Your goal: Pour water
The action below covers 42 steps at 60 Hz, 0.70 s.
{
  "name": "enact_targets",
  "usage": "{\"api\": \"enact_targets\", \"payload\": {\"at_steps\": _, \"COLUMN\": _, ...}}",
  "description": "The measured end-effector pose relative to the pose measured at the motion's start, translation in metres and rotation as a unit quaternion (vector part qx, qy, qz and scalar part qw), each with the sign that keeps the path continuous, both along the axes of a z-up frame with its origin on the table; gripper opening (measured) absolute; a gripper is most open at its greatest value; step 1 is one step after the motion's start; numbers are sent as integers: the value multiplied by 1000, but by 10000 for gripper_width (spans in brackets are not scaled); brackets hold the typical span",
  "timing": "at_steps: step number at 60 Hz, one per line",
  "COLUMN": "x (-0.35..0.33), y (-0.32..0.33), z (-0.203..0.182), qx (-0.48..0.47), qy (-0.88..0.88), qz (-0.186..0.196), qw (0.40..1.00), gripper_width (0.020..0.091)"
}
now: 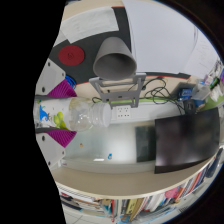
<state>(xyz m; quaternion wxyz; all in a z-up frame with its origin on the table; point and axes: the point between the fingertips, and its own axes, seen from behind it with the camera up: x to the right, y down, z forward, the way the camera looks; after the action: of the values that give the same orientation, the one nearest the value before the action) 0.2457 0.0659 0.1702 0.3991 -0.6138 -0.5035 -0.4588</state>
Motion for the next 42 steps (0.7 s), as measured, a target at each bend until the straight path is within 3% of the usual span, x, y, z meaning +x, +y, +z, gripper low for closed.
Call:
{"api": "enact_targets", "payload": {"at_steps": 23, "x": -5, "y": 4, "z": -11, "qx": -34, "qy": -243, "qz": 38, "qw": 969, "gripper_width": 391}}
{"api": "enact_targets", "payload": {"at_steps": 42, "x": -9, "y": 7, "z": -19, "qx": -48, "qy": -279, "qz": 50, "qw": 958, "gripper_width": 390}}
